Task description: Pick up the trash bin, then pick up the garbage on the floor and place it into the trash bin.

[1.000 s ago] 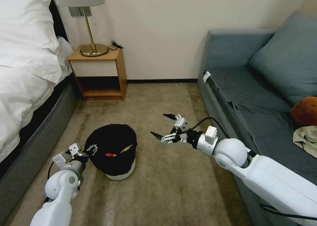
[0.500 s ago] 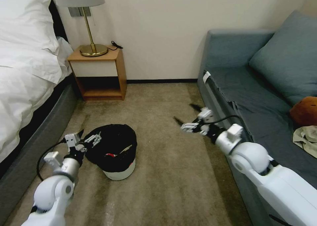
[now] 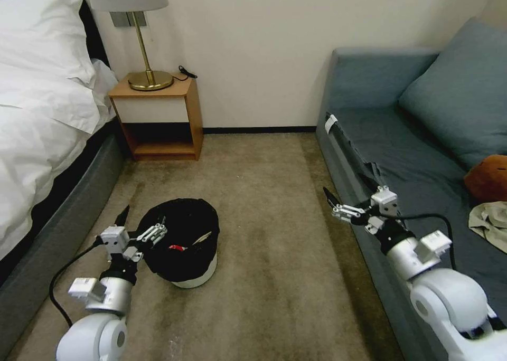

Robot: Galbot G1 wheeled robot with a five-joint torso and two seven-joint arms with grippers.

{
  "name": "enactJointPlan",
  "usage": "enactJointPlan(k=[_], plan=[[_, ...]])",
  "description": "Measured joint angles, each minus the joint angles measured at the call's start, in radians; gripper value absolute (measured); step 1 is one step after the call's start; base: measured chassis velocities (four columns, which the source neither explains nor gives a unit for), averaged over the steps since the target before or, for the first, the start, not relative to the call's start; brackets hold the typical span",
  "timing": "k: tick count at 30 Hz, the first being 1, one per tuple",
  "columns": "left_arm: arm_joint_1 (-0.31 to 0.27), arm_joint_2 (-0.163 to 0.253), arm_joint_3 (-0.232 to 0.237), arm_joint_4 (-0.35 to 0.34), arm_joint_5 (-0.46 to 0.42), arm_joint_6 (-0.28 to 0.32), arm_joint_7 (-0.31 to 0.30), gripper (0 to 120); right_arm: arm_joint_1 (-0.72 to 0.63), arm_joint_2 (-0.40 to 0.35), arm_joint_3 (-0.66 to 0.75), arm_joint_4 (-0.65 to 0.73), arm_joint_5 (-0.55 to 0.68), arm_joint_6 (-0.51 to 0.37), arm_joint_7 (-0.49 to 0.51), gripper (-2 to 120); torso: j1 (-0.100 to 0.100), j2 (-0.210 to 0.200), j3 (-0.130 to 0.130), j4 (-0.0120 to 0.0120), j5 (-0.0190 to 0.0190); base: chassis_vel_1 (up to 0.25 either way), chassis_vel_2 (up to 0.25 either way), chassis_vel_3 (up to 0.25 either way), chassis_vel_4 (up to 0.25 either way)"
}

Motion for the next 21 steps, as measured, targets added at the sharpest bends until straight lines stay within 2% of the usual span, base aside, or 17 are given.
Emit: enactJointPlan(k=[3, 5, 6, 8, 11, 18, 21], plan=[[0.029, -0.011, -0.01, -0.002, -0.017, -0.032, 0.017, 100, -0.034, 0.04, 0.016, 0.016, -0.031, 0.0, -0.003, 100, 0.0, 0.0, 0.0, 0.0, 0.0, 0.0, 0.0, 0.0, 0.0], [0.093, -0.026, -0.024, 0.011, -0.032, -0.092, 0.055, 100, -0.091, 0.129, 0.038, 0.039, -0.08, 0.011, -0.012, 100, 0.0, 0.0, 0.0, 0.0002, 0.0002, 0.0, 0.0, 0.0, 0.0], [0.093, -0.026, -0.024, 0.011, -0.032, -0.092, 0.055, 100, -0.091, 0.129, 0.038, 0.039, -0.08, 0.011, -0.012, 100, 0.0, 0.0, 0.0, 0.0002, 0.0002, 0.0, 0.0, 0.0, 0.0], [0.159, -0.03, -0.045, 0.057, -0.022, -0.184, 0.091, 100, -0.129, 0.216, 0.045, 0.054, -0.128, 0.031, -0.03, 100, 0.0, 0.0, 0.0, 0.0002, 0.0, 0.0, 0.0, 0.0, 0.0], [0.185, -0.025, -0.054, 0.071, -0.032, -0.202, 0.092, 100, -0.143, 0.252, 0.045, 0.069, -0.156, 0.032, -0.032, 100, 0.0, 0.0, 0.0, 0.0006, 0.0, 0.0, 0.0, 0.0, 0.0], [0.172, -0.014, -0.044, 0.062, -0.047, -0.206, 0.08, 100, -0.16, 0.29, 0.047, 0.084, -0.18, 0.021, -0.042, 100, 0.0, 0.0, 0.0, 0.0003, 0.0001, 0.0, 0.0, 0.0, 0.0], [0.142, -0.009, -0.028, 0.019, -0.051, -0.162, 0.043, 100, -0.157, 0.298, 0.057, 0.085, -0.192, 0.03, -0.053, 100, 0.0, 0.0, 0.0, 0.0003, 0.0002, 0.0, 0.0, 0.0, 0.0]])
